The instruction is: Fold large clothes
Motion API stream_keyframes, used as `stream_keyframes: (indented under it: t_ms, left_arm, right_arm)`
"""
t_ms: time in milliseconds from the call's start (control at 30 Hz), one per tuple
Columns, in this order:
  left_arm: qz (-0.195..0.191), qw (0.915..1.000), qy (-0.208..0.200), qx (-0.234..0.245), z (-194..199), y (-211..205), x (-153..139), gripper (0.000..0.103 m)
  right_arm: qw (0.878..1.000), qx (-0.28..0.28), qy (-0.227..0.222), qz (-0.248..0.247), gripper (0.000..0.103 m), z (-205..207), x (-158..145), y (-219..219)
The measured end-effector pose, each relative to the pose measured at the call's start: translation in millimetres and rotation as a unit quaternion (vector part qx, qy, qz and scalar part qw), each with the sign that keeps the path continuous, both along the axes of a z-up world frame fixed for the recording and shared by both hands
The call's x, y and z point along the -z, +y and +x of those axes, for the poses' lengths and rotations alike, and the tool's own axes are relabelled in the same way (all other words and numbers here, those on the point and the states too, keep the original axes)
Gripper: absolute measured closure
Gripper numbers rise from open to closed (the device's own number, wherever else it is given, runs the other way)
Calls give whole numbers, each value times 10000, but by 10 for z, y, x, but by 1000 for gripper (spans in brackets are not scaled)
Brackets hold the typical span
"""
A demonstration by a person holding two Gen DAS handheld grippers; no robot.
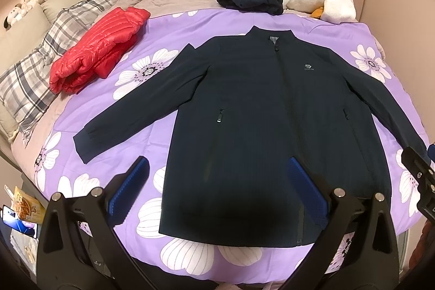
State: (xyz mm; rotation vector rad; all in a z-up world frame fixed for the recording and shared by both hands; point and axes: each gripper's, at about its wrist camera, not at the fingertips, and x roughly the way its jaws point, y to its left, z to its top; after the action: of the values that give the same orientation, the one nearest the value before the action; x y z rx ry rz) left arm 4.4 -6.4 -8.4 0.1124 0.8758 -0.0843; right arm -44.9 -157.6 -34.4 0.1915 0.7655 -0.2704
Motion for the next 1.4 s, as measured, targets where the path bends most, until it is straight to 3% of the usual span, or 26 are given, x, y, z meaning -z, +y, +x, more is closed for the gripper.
stream_keyframes:
  t_ms: [567, 767, 867, 967, 1000, 1033, 1133, 1200, 1267, 1333, 1400]
  left_arm:
    - [-65, 10000, 70, 0, 37, 31, 70, 2]
    - [-450, 9987, 241, 58, 129, 91, 155, 2]
    - [-1074, 9934, 292, 272, 207, 192, 221, 2]
    - [-2361, 9708, 217, 365, 303, 512, 353, 2]
    - [-2858, 9578, 186, 229, 352, 698, 449, 2]
    - [-3118, 9500, 173, -5, 397, 857, 543, 2]
    - [-3148, 9443, 156, -947, 539, 1341, 851, 2]
    - [-3279, 9318, 152, -1547, 618, 1720, 1056, 2]
    - [-3586, 9088, 126, -2129, 692, 2162, 1280, 2]
    - [-3738, 8907, 74, -2584, 738, 2496, 1427, 2]
    - [-3935, 8672, 41, -3051, 789, 2834, 1606, 2]
  right_arm:
    - [9999, 45, 82, 60, 1, 25, 78, -34]
    - [9999, 68, 96, 57, 1, 38, 134, -60]
    - [9996, -19, -110, 251, 1, 43, 169, -100]
    - [9965, -225, -436, 674, 1, 56, 252, -151]
    - [9946, -312, -496, 855, 1, 84, 311, -161]
    - [9931, -411, -503, 976, 1, 124, 346, -163]
    - [9808, -1143, -547, 1485, 1, 260, 497, -48]
    - [9714, -1529, -865, 1596, 1, 269, 506, 69]
    - [9647, -1864, -1095, 1504, 1, 274, 477, 231]
    - [9582, -2252, -1055, 1415, 1, 323, 449, 409]
    - [9559, -2380, -1018, 1384, 1, 363, 432, 495]
